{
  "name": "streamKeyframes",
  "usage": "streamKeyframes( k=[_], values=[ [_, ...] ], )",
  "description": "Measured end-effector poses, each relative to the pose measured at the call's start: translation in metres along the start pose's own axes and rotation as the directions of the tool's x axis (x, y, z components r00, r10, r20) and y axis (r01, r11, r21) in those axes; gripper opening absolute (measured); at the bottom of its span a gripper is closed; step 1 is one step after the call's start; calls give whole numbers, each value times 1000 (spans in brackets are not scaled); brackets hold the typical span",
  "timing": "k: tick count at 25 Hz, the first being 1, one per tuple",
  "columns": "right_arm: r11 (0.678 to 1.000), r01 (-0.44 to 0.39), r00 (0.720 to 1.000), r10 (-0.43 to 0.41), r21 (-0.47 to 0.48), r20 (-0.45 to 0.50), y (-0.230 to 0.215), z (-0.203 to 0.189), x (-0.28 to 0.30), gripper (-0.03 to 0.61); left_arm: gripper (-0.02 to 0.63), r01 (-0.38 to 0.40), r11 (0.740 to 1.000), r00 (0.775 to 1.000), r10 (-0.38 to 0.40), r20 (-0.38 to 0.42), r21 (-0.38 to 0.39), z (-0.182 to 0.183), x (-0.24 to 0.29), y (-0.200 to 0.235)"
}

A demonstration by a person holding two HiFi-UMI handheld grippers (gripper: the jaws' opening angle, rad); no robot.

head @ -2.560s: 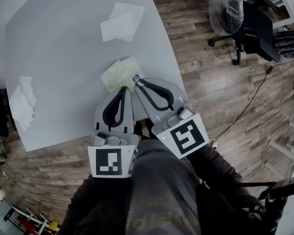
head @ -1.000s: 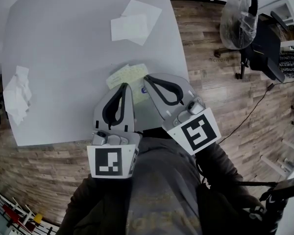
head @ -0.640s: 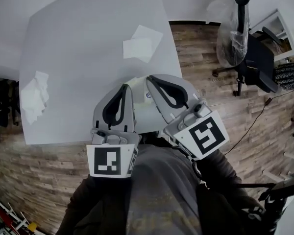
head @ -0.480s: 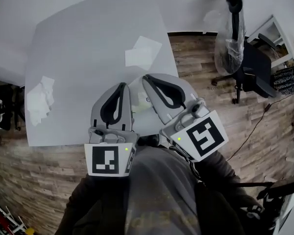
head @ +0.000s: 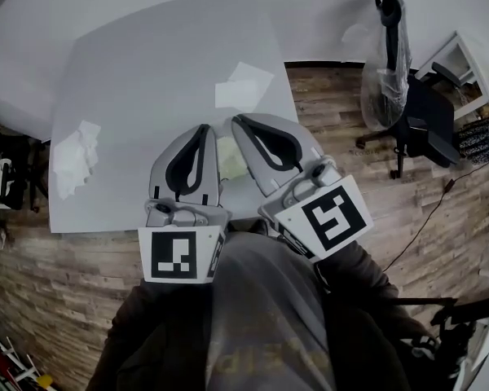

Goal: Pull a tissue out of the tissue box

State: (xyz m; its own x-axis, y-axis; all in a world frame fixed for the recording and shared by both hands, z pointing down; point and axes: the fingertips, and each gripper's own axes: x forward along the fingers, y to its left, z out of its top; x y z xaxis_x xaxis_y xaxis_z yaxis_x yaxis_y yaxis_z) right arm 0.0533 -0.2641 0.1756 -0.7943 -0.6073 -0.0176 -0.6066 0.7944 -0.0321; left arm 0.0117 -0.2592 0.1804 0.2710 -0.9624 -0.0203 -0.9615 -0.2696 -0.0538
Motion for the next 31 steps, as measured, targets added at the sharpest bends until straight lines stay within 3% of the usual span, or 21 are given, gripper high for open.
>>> streamKeyframes(
  k=[19, 31],
  values=[
    [1000, 23, 1000, -23, -4, 5, -8, -7, 2, 2, -3, 21, 1000, 1000, -21, -22, 7, -9, 8, 0],
    [1000, 1, 1000, -1, -8, 18, 4, -8, 30, 2, -3, -5, 1000, 1000, 5, -29, 8, -13, 5, 30]
  ],
)
